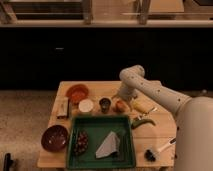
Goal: Place apple in tray
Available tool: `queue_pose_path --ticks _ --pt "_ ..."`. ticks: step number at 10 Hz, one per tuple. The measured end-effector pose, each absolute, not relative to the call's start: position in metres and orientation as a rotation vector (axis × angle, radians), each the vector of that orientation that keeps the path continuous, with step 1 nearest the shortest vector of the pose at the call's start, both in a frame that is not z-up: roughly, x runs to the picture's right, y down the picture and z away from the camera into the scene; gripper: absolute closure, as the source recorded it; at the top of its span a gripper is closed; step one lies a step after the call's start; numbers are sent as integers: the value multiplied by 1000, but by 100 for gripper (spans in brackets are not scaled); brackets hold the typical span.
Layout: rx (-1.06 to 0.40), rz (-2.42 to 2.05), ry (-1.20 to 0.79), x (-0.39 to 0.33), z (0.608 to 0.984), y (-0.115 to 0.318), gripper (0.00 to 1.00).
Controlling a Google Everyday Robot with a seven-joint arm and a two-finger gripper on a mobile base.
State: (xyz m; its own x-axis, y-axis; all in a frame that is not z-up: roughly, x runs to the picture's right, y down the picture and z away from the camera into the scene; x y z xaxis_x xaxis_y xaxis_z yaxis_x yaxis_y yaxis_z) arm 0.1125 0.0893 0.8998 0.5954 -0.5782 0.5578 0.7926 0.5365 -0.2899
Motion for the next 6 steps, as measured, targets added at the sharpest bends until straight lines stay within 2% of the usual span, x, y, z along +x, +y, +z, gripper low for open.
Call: queue_pose_path --ticks 3,6 --pt "-572 -845 -419 116 913 94 22" --pt "-587 -859 -409 116 917 98 50"
